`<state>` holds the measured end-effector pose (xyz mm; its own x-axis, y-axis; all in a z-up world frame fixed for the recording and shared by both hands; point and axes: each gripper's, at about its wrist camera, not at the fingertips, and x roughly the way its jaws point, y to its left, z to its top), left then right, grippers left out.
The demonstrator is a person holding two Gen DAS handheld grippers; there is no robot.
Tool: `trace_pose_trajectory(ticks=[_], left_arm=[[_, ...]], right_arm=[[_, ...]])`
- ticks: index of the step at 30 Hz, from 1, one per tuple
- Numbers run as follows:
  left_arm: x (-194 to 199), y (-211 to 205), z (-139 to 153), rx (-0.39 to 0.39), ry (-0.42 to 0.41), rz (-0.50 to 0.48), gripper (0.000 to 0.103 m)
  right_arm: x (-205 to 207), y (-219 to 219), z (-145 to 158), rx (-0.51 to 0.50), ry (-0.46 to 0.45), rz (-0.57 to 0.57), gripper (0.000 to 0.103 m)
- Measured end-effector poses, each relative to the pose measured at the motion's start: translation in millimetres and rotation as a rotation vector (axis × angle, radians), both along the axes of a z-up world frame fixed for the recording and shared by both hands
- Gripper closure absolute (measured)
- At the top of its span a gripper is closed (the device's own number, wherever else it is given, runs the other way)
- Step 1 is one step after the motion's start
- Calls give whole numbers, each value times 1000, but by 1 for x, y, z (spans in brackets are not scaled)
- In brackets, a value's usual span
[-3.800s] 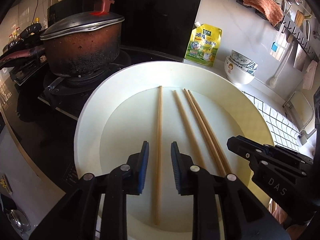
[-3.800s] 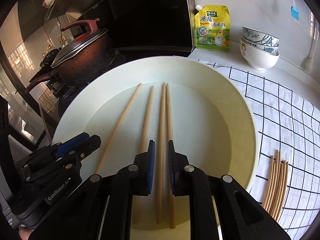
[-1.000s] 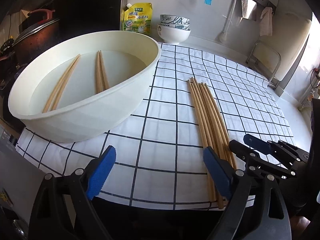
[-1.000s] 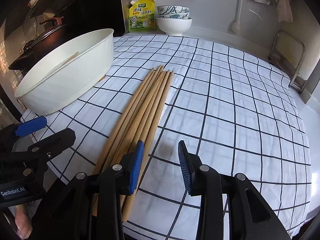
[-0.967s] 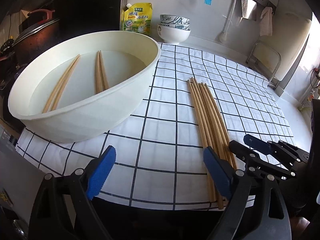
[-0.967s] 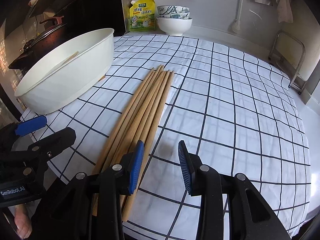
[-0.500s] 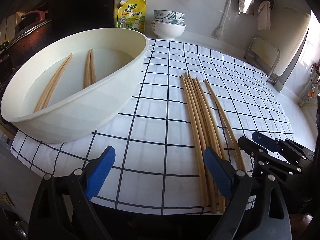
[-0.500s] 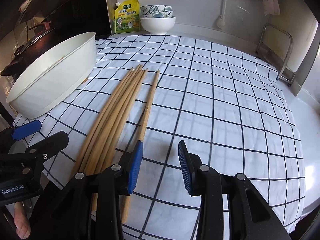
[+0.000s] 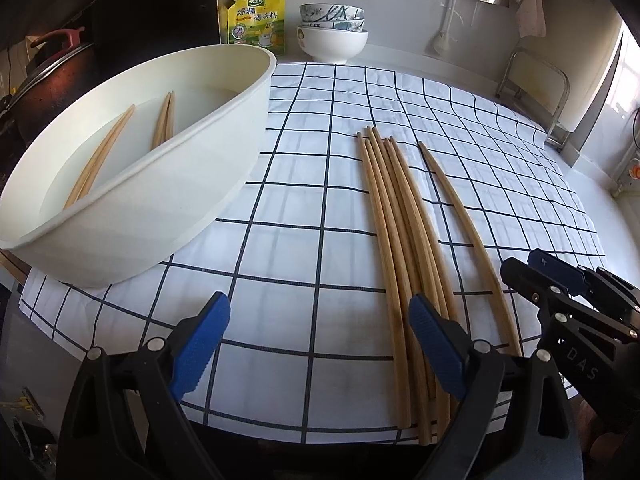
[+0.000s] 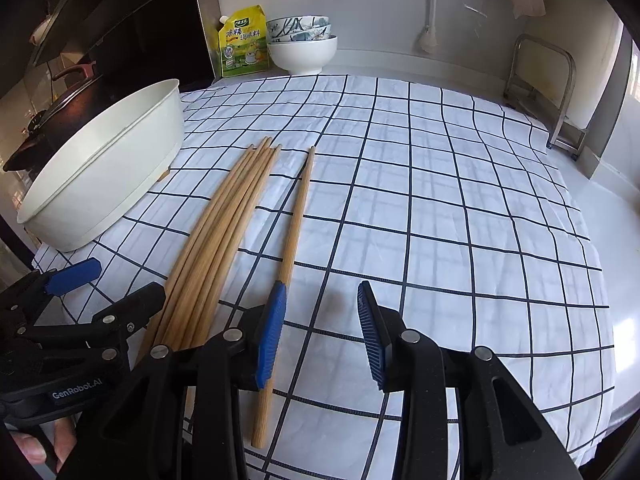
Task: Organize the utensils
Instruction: 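Close the left tool on a bamboo chopstick while the right tool grasps another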
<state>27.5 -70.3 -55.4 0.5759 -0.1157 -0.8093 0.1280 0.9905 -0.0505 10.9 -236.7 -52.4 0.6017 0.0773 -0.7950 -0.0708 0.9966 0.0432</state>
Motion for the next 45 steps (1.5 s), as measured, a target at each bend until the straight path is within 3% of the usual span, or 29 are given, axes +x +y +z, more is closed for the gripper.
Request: trace_pose_trajectory(ticks=[8,25,29,31,33,35,36,38,45], left_arm=[[-1,6,-6,79,17,25,14],[20,5,-5,41,-8,31,16],[22,1,-5,36,-7,19,33],[22,-3,-4,37,-7,3,43],[22,-7,-3,36,-11,-13,59],[21,-8,-2,29,-10,-28,71],[21,-8,-1,21,-7,-33,82],[21,-5,-1,-8,8,-43,93],[14,-2,2,-62,32,-69,96]], right_arm=[[0,4,0,-6,1,6,67],[7,24,-10,-89,-10,44,66],[11,22,-10,-72,-13,38,67],[11,24,-11,-74,-17,46,74],[10,29,-11,-80,-20,64,88],[9,33,-11,-91,-21,79,95],[9,33,-11,-94,-21,80,95],[10,30,-10,-71,-18,76,96],[8,21,-8,-5,-9,52,97]])
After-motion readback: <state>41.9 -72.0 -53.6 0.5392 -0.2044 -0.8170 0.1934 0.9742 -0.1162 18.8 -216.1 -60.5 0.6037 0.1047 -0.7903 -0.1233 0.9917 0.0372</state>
